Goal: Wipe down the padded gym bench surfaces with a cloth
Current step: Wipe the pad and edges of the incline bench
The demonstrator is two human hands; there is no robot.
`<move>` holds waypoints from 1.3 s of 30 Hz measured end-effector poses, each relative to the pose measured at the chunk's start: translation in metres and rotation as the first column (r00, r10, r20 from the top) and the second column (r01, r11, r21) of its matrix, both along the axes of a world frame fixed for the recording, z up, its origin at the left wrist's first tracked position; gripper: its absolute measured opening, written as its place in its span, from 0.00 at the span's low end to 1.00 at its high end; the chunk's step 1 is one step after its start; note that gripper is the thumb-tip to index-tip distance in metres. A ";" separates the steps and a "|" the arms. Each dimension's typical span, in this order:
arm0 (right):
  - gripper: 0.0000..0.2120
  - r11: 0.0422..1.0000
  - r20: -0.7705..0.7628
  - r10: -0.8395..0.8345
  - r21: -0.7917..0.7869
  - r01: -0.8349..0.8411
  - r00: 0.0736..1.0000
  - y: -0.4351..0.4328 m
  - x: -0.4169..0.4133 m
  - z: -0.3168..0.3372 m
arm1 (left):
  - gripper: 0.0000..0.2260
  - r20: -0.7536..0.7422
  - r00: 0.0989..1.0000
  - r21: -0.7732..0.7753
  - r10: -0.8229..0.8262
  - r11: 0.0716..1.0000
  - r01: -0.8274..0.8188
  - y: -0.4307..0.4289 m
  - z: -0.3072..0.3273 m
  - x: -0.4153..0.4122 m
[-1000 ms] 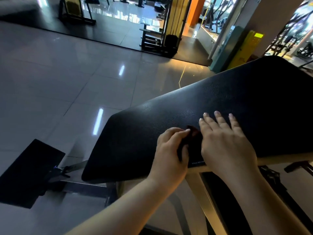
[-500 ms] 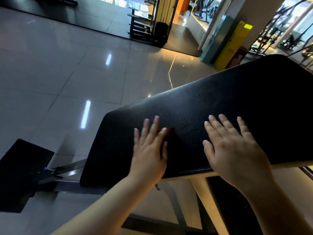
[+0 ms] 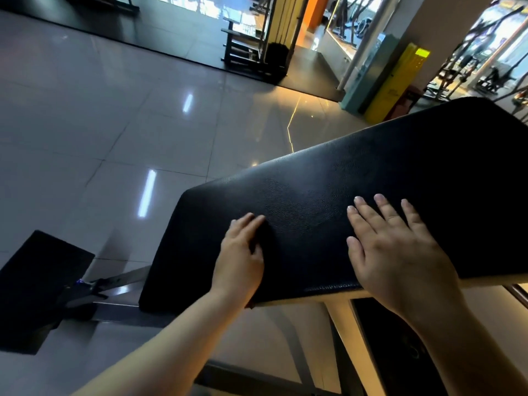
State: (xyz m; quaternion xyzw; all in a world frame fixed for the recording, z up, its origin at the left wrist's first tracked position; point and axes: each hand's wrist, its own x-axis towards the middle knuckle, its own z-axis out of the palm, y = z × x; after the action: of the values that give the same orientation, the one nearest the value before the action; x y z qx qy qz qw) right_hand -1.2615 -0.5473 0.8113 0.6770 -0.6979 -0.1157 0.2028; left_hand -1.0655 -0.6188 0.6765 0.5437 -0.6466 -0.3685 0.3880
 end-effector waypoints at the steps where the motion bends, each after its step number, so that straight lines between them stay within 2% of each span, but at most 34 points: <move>1: 0.29 1.000 -0.003 0.009 0.000 -0.009 1.000 0.000 0.000 -0.001 | 0.24 -0.020 0.999 0.045 0.047 0.998 -0.046 0.000 0.003 -0.003; 6: 0.29 0.995 -0.019 0.093 0.029 -0.092 0.996 0.003 -0.001 0.000 | 0.21 -0.046 0.997 -0.239 -0.067 0.969 0.054 0.051 0.041 -0.053; 10: 0.29 0.986 -0.040 0.155 0.069 -0.153 0.987 0.009 -0.004 -0.002 | 0.22 -0.021 0.994 -0.340 -0.109 0.936 0.096 0.054 0.027 -0.037; 12: 0.30 0.983 -0.032 0.174 0.071 -0.172 0.984 0.010 -0.005 -0.003 | 0.23 -0.040 0.997 -0.243 0.068 0.967 -0.076 0.045 0.005 -0.015; 14: 0.30 0.982 -0.032 0.180 0.069 -0.178 0.983 0.010 -0.005 -0.005 | 0.22 -0.114 0.947 -0.057 0.299 0.950 -0.306 0.046 -0.007 -0.005; 15: 0.30 0.981 -0.033 0.185 0.067 -0.182 0.982 0.010 -0.004 -0.006 | 0.21 -0.140 0.920 -0.008 0.367 0.929 -0.371 0.051 -0.005 -0.010; 16: 0.31 0.979 -0.032 0.194 0.064 -0.191 0.981 0.010 -0.003 -0.007 | 0.21 -0.154 0.911 -0.024 0.382 0.921 -0.390 0.059 -0.001 -0.021; 21: 0.32 0.951 -0.053 0.295 0.109 -0.288 0.954 0.012 0.007 -0.019 | 0.19 -0.222 0.939 -0.380 0.263 0.864 -0.331 0.102 0.004 -0.076; 24: 0.31 0.924 -0.030 0.375 0.094 -0.371 0.926 0.015 0.015 -0.035 | 0.17 -0.104 0.940 -0.553 0.325 0.767 -0.326 0.096 -0.033 -0.061; 26: 0.31 0.905 -0.006 0.423 0.064 -0.421 0.906 0.015 0.020 -0.045 | 0.18 -0.144 0.881 -0.498 0.450 0.737 -0.458 0.090 -0.057 -0.046; 27: 0.30 0.897 -0.005 0.439 0.050 -0.438 0.898 0.015 0.020 -0.049 | 0.18 -0.229 0.822 -0.393 0.521 0.723 -0.568 0.089 -0.065 -0.042; 29: 0.29 0.886 0.006 0.463 0.010 -0.464 0.886 0.013 0.021 -0.053 | 0.17 -0.431 0.636 -0.134 0.640 0.651 -0.747 0.087 -0.066 -0.050; 30: 0.29 0.879 0.010 0.476 -0.018 -0.476 0.879 0.012 0.019 -0.054 | 0.16 -0.486 0.570 -0.077 0.662 0.617 -0.783 0.086 -0.060 -0.060; 31: 0.29 0.873 0.015 0.487 -0.046 -0.486 0.873 0.011 0.018 -0.057 | 0.16 -0.507 0.551 -0.090 0.663 0.595 -0.798 0.086 -0.055 -0.073; 34: 0.28 0.860 0.033 0.503 -0.121 -0.496 0.864 0.009 0.018 -0.065 | 0.18 -0.473 0.671 -0.314 0.571 0.602 -0.734 0.093 -0.062 -0.100; 36: 0.28 0.858 0.057 0.499 -0.172 -0.483 0.865 0.006 0.017 -0.073 | 0.22 -0.408 0.737 -0.431 0.538 0.598 -0.676 0.089 -0.082 -0.082; 38: 0.29 0.867 0.086 0.484 -0.181 -0.464 0.871 0.002 0.019 -0.081 | 0.24 -0.378 0.748 -0.451 0.546 0.597 -0.663 0.082 -0.098 -0.061; 39: 0.29 0.866 0.094 0.485 -0.186 -0.464 0.869 0.001 0.020 -0.085 | 0.24 -0.392 0.724 -0.418 0.567 0.592 -0.690 0.080 -0.104 -0.051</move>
State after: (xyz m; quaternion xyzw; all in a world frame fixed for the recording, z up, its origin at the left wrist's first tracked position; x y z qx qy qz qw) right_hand -1.2417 -0.5468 0.7261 0.8161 -0.5289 0.0403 0.2292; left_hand -1.1167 -0.5392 0.5727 0.5621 -0.4401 -0.0671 0.6971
